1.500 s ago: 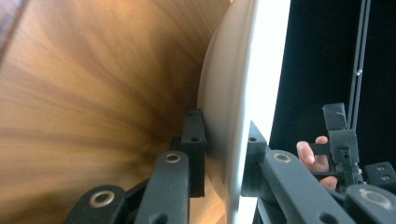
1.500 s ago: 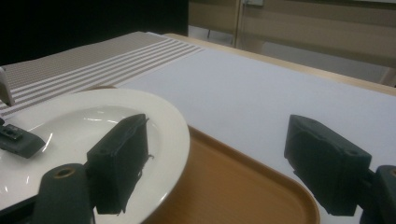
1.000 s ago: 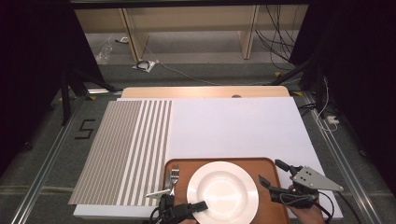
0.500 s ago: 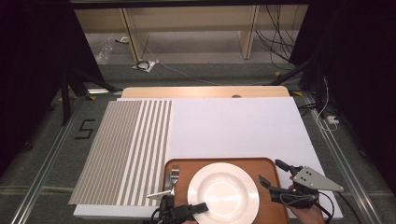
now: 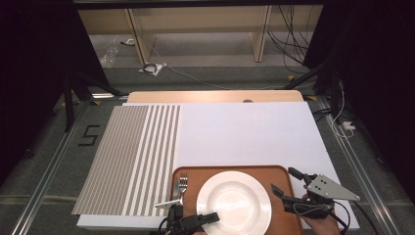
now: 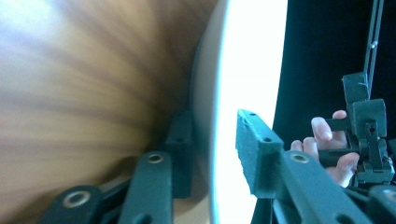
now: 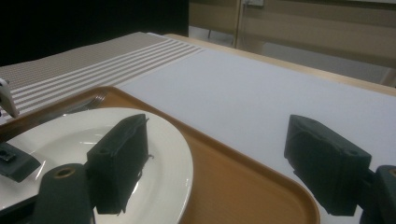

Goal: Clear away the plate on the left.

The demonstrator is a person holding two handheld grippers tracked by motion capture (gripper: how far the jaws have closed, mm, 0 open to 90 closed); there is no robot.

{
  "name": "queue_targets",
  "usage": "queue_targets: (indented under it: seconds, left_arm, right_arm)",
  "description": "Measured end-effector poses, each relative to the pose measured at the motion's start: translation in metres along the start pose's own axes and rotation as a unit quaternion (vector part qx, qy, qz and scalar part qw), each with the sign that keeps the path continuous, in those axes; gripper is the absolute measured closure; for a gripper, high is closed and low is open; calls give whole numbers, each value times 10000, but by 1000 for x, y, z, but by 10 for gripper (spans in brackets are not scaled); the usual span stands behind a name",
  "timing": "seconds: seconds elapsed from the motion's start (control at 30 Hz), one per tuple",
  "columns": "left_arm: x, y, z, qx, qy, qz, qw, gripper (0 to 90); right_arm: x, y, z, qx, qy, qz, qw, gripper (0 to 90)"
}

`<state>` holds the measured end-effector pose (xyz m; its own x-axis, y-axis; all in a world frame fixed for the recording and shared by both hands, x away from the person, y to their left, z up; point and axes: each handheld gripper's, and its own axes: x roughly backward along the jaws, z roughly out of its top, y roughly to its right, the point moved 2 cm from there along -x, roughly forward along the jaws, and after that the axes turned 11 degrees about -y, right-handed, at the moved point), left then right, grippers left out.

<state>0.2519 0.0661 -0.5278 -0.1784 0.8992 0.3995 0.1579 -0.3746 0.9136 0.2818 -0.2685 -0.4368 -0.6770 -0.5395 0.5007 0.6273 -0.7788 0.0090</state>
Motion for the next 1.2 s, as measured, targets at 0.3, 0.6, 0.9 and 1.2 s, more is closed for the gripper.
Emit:
queue_targets:
  seconds: [0.3,0.6,0.9,1.2]
  left_arm:
    - [2,5,3,-278,-24,174,9995,553]
    - [8,9,6,-621,99,434,9971,488]
    - [17,17,12,-983,324,597,9928,442]
    - [30,28,19,-1595,721,928,9802,413]
  right_arm:
    - [0,0,0,1,0,9,10000,225]
    - [0,0,0,0,-1,8,10000,225]
    - [1,0,0,-1,-5,22,10000,225]
    - [0,-1,0,-4,1,35,10000,224]
